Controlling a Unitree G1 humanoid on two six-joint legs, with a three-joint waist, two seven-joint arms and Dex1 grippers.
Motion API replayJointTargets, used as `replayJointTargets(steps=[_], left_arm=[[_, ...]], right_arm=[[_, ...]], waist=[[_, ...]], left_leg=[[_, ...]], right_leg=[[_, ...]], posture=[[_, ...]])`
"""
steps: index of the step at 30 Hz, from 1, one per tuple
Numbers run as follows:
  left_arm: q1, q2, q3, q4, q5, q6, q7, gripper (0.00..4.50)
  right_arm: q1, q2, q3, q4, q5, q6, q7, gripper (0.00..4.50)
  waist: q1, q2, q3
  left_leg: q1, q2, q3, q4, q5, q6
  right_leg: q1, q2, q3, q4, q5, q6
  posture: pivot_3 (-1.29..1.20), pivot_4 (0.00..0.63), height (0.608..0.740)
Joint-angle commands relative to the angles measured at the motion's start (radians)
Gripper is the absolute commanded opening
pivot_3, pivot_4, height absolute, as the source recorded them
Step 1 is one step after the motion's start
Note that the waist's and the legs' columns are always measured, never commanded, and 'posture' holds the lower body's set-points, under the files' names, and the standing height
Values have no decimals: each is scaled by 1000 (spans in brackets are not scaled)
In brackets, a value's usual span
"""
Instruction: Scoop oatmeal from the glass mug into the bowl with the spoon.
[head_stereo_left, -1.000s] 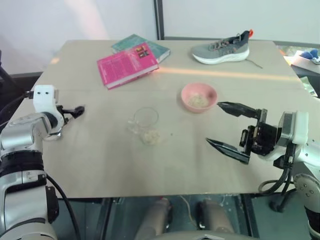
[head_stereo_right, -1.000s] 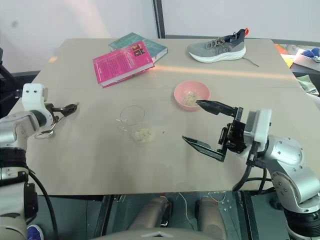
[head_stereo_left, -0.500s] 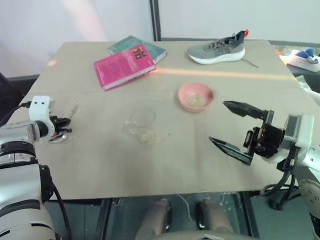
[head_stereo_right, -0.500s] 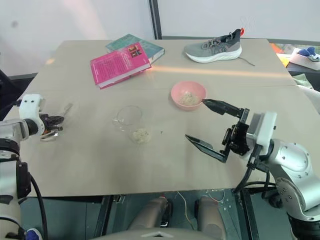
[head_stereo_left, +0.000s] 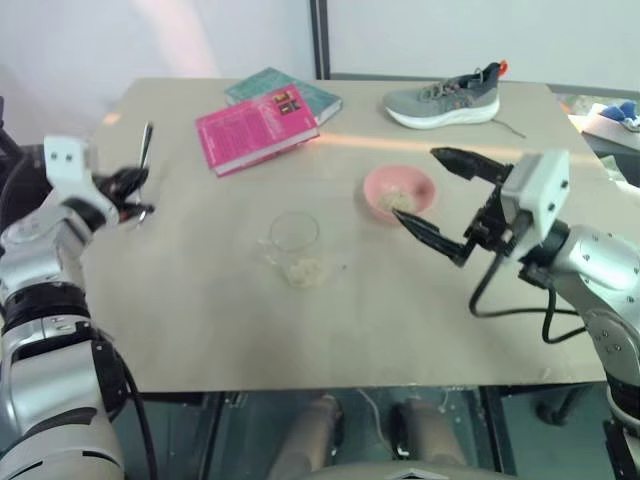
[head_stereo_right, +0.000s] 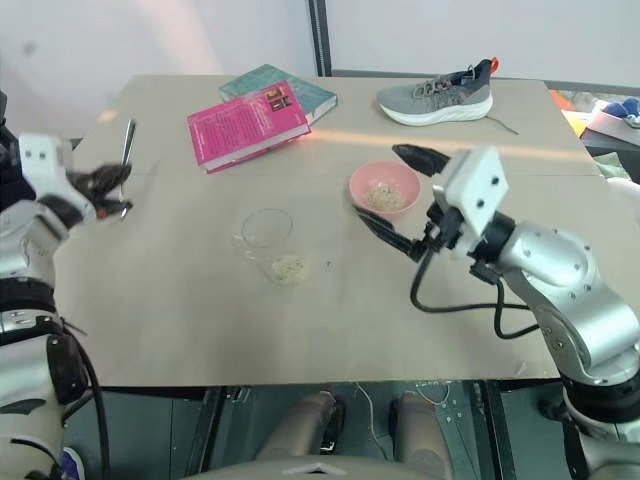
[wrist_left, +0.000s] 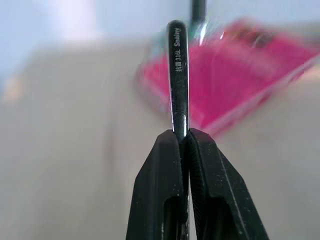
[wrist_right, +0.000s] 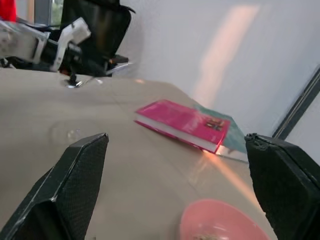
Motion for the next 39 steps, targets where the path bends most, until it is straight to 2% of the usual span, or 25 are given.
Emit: replayJointTargets(steps=[1, 8, 13, 19, 27, 28, 29, 30, 31, 32, 37, 39], left_arm=[[-24, -35, -44, -149, 28, -148, 1, 31], [-112, -123, -188, -211, 75, -392, -115, 31], [-110, -171, -241, -246, 80, -491, -160, 31], [-87, -203, -272, -328, 80, -521, -170, 31], [-60, -187, -284, -396, 74, -516, -205, 31], [-60, -186, -286, -398, 72, -514, -211, 0], [-58, -184, -286, -400, 72, -513, -214, 0], [-57, -184, -286, -401, 72, -513, -216, 0], [-56, -183, -285, -402, 71, -512, -217, 0], [-55, -184, -285, -402, 70, -510, -219, 0], [-60, -186, -288, -406, 47, -479, -246, 0], [-60, -184, -288, -413, 37, -463, -258, 0]], right_arm=[[-143, 82, -8, 91, 73, 126, -90, 4500], [-391, 333, -11, 326, 127, 258, -226, 4500], [-485, 436, -4, 414, 100, 276, -266, 4500], [-545, 485, -12, 497, 61, 265, -284, 4500], [-577, 522, -59, 536, 60, 257, -300, 4500], [-577, 524, -60, 537, 59, 256, -299, 3922], [-576, 525, -60, 536, 59, 255, -297, 3751], [-575, 525, -60, 535, 59, 255, -295, 3259], [-574, 527, -60, 535, 58, 255, -295, 3062], [-573, 529, -61, 535, 60, 256, -295, 2490], [-559, 532, -54, 526, 66, 275, -292, 184], [-555, 533, -56, 525, 64, 277, -293, 30]], waist=[[0, 0, 0], [-24, 0, 0], [-40, 0, 0], [-52, 1, 0], [-52, 1, 0], [-52, 1, 0], [-51, 1, 0], [-51, 1, 0], [-51, 1, 0], [-51, 1, 0], [-52, 1, 1], [-52, 1, 1]], left_leg=[[0, 0, 0, -1, 0, 0], [-1, 0, 0, -3, 0, -1], [-1, 0, 2, -3, 1, -1], [-2, 0, 2, -3, 1, -1], [-2, 0, 2, -3, 1, -1], [-2, 0, 2, -3, 1, -1], [-2, 0, 2, -3, 1, -1], [-2, 0, 2, -3, 1, -1], [-2, 0, 2, -3, 1, -1], [-2, 0, 2, -3, 1, -1], [-2, 0, 2, -3, 1, -1], [-2, 0, 2, -3, 1, -1]], right_leg=[[0, 0, 0, 0, 0, 0], [-3, 1, 0, 1, 0, 0], [-5, 1, 0, 2, 0, 0], [-5, 1, 1, 2, 0, 0], [-6, 2, 1, 3, 0, 0], [-6, 2, 1, 3, 0, 0], [-6, 2, 1, 3, 0, 0], [-6, 2, 1, 3, 0, 0], [-6, 2, 1, 3, 0, 0], [-7, 2, 1, 2, 0, 0], [-7, 2, 1, 3, 0, 0], [-7, 2, 1, 3, 0, 0]], posture=[[0, 150, 740], [0, 150, 740], [0, 150, 740], [0, 150, 740], [0, 150, 740], [0, 150, 740], [0, 150, 740], [0, 150, 740], [0, 150, 740], [0, 150, 740], [0, 150, 740], [0, 150, 740]])
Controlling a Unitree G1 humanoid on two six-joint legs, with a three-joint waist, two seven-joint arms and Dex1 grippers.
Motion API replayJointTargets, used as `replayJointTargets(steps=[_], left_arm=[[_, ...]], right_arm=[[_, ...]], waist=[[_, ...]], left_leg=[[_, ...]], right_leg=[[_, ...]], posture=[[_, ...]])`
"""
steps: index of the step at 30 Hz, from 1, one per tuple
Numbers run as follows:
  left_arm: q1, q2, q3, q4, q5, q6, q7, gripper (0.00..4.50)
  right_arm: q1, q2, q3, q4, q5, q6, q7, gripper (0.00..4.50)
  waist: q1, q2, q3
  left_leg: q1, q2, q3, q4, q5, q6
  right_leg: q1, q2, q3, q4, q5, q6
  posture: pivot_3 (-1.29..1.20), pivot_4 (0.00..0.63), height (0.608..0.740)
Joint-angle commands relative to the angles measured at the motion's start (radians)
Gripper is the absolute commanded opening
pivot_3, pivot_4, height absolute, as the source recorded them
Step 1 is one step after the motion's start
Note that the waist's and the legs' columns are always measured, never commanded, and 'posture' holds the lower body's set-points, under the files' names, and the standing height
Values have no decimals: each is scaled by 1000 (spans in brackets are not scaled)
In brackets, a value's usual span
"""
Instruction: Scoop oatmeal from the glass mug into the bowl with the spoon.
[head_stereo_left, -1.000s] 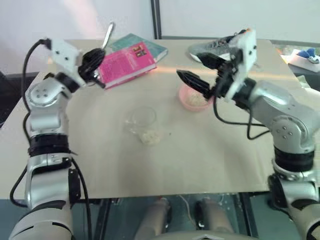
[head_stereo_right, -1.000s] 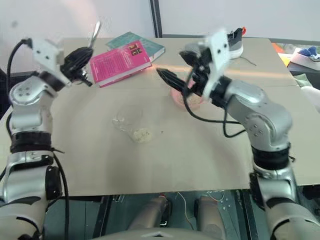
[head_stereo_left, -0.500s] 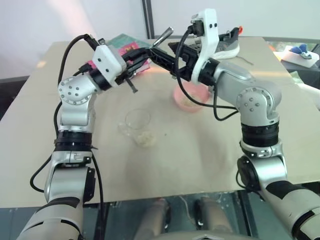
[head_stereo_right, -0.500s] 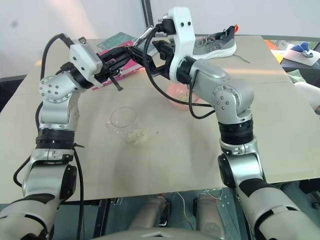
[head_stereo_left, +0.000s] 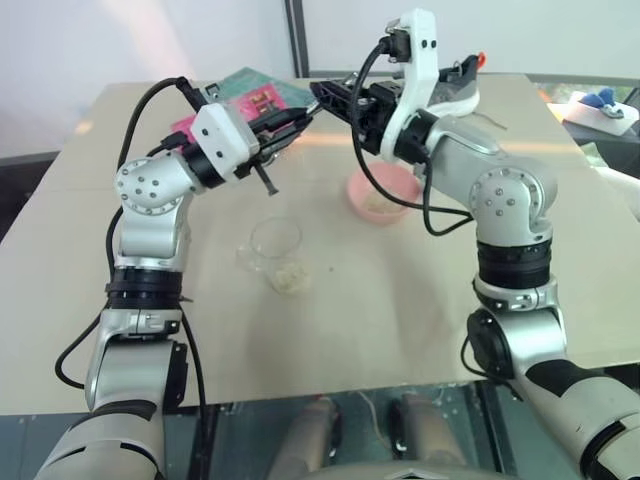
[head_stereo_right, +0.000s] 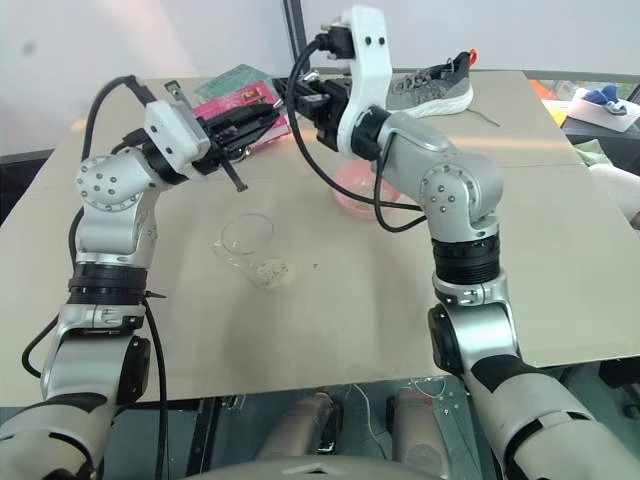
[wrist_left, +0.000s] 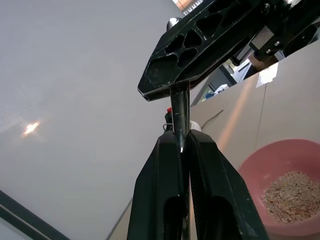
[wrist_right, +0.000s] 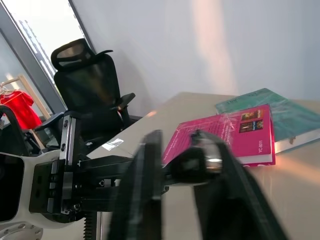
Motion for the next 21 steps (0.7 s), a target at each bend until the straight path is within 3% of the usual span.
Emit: replayJointTargets(steps=[1, 3, 5, 10, 13, 19, 21], left_arm=[[-13, 14, 11, -54, -36, 12, -23, 0], [-15, 16, 14, -54, -34, 15, -19, 0], [-9, 26, 29, -91, -143, 155, -72, 0], [33, 65, 104, -184, -260, 443, -1, 1914], [160, 100, 217, -325, -400, 676, 92, 3152], [623, 115, 444, -632, -538, 869, 178, 3152], [689, 114, 474, -690, -576, 897, 198, 3152]], right_arm=[[-15, 0, -20, -26, 1, -5, -5, 30], [-17, 4, -30, -18, 2, -8, -12, 30], [-21, 6, -34, -10, -3, -16, -15, 30], [-32, 10, -86, 23, -5, -42, -53, 0], [-21, -11, -148, 31, -5, -60, -92, 0], [38, -41, -214, -3, 20, -55, -115, 0], [46, -43, -222, -4, 28, -55, -112, 0]], waist=[[1, 0, 0], [1, 0, 0], [0, 0, 0], [-3, 0, 0], [-9, 1, 0], [-28, 2, 1], [-21, 5, 2]], left_leg=[[0, 0, 0, 0, 0, 0], [0, 0, 0, 0, 0, 0], [0, 0, 0, 0, 0, 0], [-1, 0, 0, 0, 0, 0], [-1, 0, 0, 0, 0, 0], [1, 1, 3, -4, 0, 0], [1, 1, 4, -4, 0, 0]], right_leg=[[0, 0, 0, 0, 0, 0], [-1, 0, 0, 0, 0, 0], [-1, 0, 0, 0, 0, 0], [-2, 0, 1, 0, 0, 0], [-2, 0, 1, 0, 0, 0], [-3, 0, 2, -1, 0, 0], [-4, 0, 3, 0, 0, 0]], posture=[[0, 150, 740], [0, 150, 740], [0, 150, 740], [0, 150, 740], [0, 150, 740], [0, 150, 740], [0, 150, 740]])
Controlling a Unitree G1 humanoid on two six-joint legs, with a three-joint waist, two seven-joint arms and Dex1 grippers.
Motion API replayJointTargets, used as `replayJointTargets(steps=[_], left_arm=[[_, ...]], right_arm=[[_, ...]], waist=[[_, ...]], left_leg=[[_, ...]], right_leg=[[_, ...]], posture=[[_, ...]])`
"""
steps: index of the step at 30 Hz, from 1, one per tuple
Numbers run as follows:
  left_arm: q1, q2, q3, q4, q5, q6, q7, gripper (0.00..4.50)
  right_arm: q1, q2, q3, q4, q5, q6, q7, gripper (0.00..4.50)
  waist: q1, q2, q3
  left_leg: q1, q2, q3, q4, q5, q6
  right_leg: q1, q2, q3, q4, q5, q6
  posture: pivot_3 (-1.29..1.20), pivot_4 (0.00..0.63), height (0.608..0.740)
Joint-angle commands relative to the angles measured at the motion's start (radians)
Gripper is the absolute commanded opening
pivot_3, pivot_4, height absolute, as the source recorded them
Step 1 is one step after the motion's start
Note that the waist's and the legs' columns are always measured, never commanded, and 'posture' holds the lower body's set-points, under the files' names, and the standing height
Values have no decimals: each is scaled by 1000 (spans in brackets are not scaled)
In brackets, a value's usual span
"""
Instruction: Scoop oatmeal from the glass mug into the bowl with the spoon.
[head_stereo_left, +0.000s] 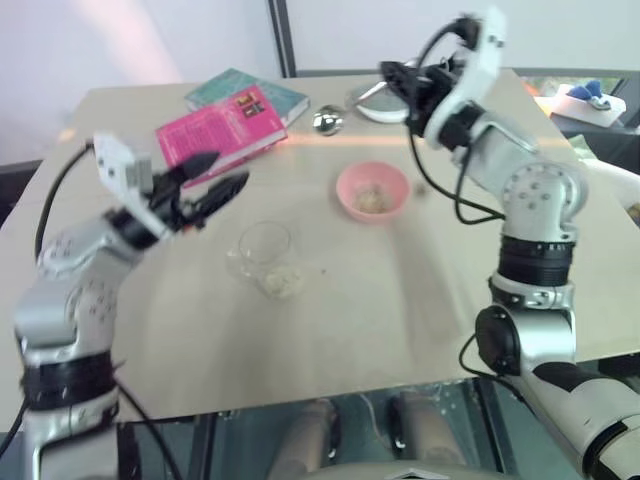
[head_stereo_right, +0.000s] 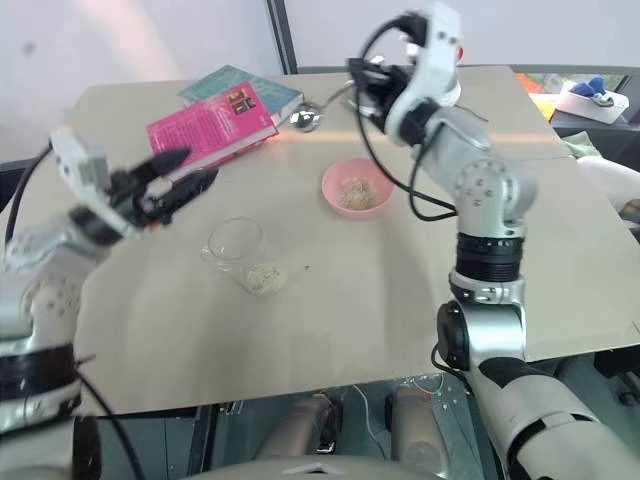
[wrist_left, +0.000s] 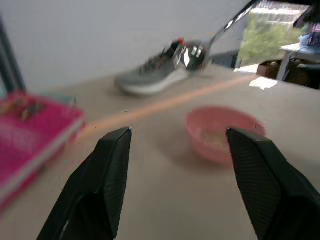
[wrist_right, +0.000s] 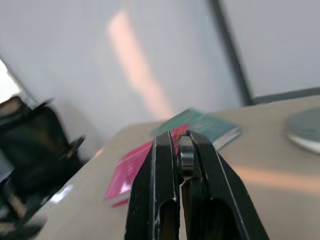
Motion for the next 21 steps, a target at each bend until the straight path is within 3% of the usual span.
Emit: replayJointTargets(steps=[1, 5, 10, 21], left_arm=[[55, 9, 93, -140, -68, 27, 29, 3152], [226, 5, 161, -224, -44, 7, 13, 3152], [324, -37, 90, -195, 92, -114, -3, 3152], [206, -121, -116, 30, 314, -330, 27, 3152]], right_arm=[[-10, 12, -8, -46, 34, -16, 7, 0], [-2, 19, -16, -22, 38, -33, 21, 0], [-7, 19, -6, -11, 36, -45, 36, 0], [-3, 10, -17, -63, 46, -37, -4, 0]], waist=[[12, 2, 2], [19, 6, 2], [36, 8, 2], [34, 9, 2]], left_leg=[[0, 0, 0, 1, 0, 0], [2, 1, 2, 0, 1, -1], [3, 1, 2, 0, 0, -1], [3, 1, 3, -1, 0, -1]], right_leg=[[0, 0, 0, 0, 0, 0], [1, 0, 1, 1, 1, -2], [2, 1, 1, 1, 2, -3], [1, 0, 2, 0, 2, -3]], posture=[[0, 150, 740], [0, 150, 740], [0, 150, 740], [0, 150, 740]])
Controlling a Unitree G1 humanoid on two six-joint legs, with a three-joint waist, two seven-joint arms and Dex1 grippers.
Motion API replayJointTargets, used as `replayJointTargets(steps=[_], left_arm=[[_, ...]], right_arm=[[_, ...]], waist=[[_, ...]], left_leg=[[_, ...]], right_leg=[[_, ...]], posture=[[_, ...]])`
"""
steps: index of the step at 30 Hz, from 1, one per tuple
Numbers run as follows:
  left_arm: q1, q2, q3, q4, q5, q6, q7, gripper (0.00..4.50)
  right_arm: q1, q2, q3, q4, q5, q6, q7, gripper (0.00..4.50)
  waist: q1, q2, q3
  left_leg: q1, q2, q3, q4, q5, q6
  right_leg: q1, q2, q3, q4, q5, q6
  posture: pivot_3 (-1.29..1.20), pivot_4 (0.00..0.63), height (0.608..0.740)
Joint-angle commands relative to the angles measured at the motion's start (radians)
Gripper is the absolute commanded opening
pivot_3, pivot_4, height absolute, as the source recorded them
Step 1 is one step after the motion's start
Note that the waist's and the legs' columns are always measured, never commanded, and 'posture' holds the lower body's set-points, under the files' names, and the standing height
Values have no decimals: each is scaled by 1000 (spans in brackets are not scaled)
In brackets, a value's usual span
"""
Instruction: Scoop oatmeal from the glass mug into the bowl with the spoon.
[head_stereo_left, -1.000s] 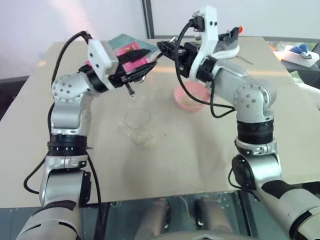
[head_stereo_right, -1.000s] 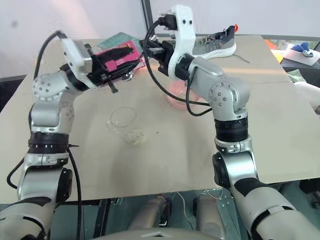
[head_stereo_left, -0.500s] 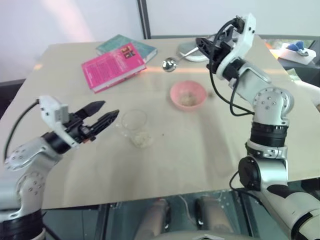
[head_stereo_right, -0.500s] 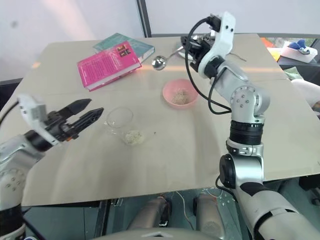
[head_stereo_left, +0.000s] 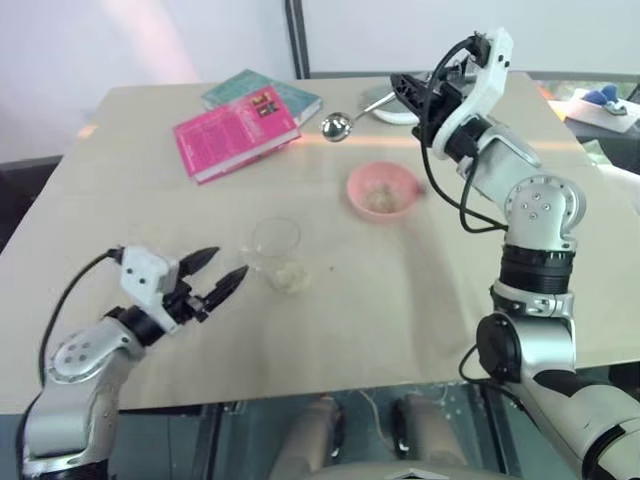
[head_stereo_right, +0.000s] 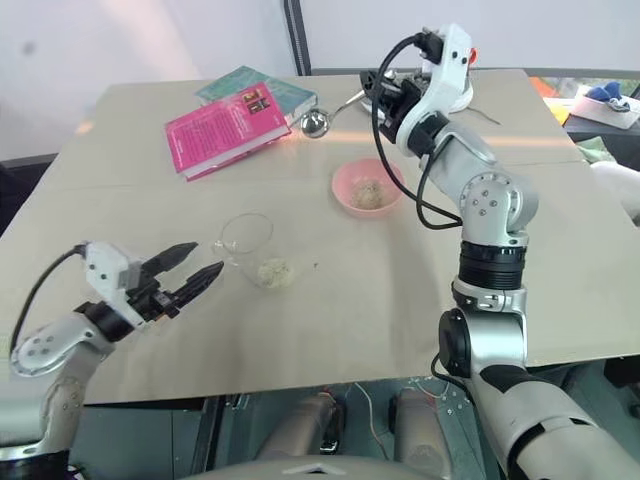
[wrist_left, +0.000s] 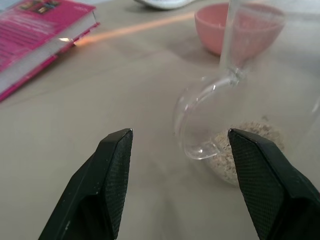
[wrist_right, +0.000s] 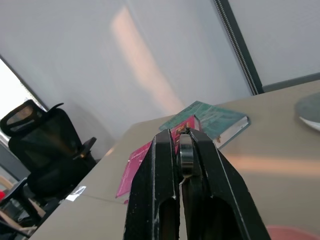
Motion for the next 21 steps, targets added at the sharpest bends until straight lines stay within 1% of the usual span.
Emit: replayJointTargets(steps=[1, 4, 5, 7, 8, 10, 12, 13, 21], left_arm=[[-43, -11, -24, 40, 35, -64, 8, 3152], [-98, -34, -53, 95, 49, -82, 19, 3152], [-117, -43, -57, 112, 51, -85, 28, 2928], [-140, -57, -68, 127, 55, -90, 39, 2306], [-145, -63, -75, 128, 58, -92, 40, 1832], [-153, -75, -91, 133, 65, -97, 48, 1052], [-164, -86, -101, 139, 73, -98, 60, 119], [-173, -92, -107, 143, 77, -98, 68, 24], [-276, -133, -115, 146, 82, -47, 182, 24]], right_arm=[[-14, -6, -11, -70, 23, -13, -11, 0], [2, -15, -11, -95, 28, 2, -17, 0], [9, -20, -9, -103, 27, 7, -18, 0], [20, -27, -10, -115, 31, 13, -21, 0], [23, -29, -11, -120, 33, 16, -23, 0], [29, -34, -10, -129, 34, 20, -25, 0], [34, -38, -4, -137, 33, 22, -27, 0], [36, -40, 0, -141, 31, 23, -26, 0], [49, -71, 71, -222, 25, 31, 12, 0]], waist=[[-1, 0, 0], [0, 0, 0], [0, 0, 0], [-1, 0, 0], [-2, 0, 0], [-3, 0, 0], [-1, 0, 0], [-1, 0, 0], [-1, 0, -1]], left_leg=[[0, 0, 0, 0, 0, 0], [0, 0, 0, -1, 0, 0], [0, 0, 0, -1, 0, 0], [-1, 0, 0, 0, 0, 0], [-1, 0, 0, 0, 0, 0], [-1, 0, 1, 0, 0, 0], [-1, 0, 1, -1, 0, 0], [-1, 0, 0, -1, 0, 0], [-1, 0, 1, 0, 0, 0]], right_leg=[[-1, 0, 0, 0, 0, 0], [-1, 0, 0, 0, 0, 0], [-1, 0, 0, 0, 0, 0], [-1, 0, 0, 0, 0, 0], [-1, 0, 0, 0, 0, 0], [-1, 0, 1, 0, 0, 0], [-1, 0, 1, 0, 0, 0], [-1, 0, 1, 0, 0, 0], [-1, 0, 1, 1, 0, 0]], posture=[[0, 150, 740], [0, 150, 740], [0, 150, 740], [0, 150, 740], [0, 150, 740], [0, 150, 740], [0, 150, 740], [0, 150, 740], [0, 150, 740]])
